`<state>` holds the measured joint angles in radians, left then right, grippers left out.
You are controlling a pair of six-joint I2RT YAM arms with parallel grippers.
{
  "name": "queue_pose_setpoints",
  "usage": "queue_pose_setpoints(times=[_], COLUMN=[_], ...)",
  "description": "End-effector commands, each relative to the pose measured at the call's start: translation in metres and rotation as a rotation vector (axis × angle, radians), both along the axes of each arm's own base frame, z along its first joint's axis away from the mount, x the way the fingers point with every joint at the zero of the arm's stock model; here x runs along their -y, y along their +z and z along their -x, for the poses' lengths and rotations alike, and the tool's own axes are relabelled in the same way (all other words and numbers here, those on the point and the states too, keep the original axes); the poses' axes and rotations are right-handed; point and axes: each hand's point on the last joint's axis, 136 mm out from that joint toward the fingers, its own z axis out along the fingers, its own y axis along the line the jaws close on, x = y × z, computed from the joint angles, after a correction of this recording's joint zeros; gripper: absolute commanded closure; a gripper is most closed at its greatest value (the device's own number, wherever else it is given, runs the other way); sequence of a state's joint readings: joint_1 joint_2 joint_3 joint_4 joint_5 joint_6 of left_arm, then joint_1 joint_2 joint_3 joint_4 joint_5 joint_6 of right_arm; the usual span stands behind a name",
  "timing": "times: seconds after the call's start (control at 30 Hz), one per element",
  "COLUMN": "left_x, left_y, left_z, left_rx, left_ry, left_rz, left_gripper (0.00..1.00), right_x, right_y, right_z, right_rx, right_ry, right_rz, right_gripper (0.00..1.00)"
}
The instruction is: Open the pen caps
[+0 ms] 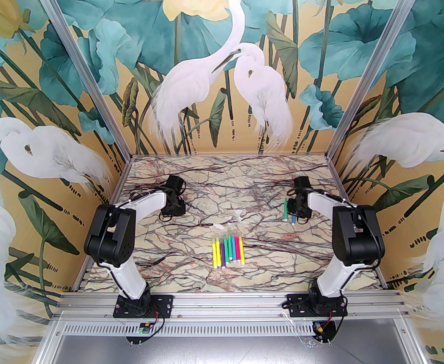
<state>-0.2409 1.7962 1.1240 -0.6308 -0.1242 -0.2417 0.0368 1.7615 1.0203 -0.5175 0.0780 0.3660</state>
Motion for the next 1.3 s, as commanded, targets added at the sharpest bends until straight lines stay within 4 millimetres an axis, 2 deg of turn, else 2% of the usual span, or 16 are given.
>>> queue_pose_setpoints(times=[0.0,0.27,0.87,1.27], left_x=[0.0007,-0.0025,-0.0035,-0.0026], left_y=[-0.0039,-0.0054,-0.01,-0.0025], left_z=[-0.0053,-0.0074,-0.0096,-0.0094], left_rx=[-0.004,-0.01,-0.027,-0.016], left_ry=[-0.011,-0.005,0.005,0.002], left_rz=[0.009,-0.014,-0.024,-0.017], left_gripper=[1.0,0.99,0.76,0.72], right_x=[0.0007,-0.004,-0.0073,-0.0067], right_y=[0.0025,0.0013,0.0026,0.0047], right_z=[-0.0044,-0.0018,0.0003,0.0033], right_rx=[0.002,0.011,0.019,0.027], right_ry=[-0.01,-0.002,0.015,0.014], right_rz=[-0.011,-0.038,-0.054,-0.051], right_gripper=[0.72,0.72,0.72,0.72])
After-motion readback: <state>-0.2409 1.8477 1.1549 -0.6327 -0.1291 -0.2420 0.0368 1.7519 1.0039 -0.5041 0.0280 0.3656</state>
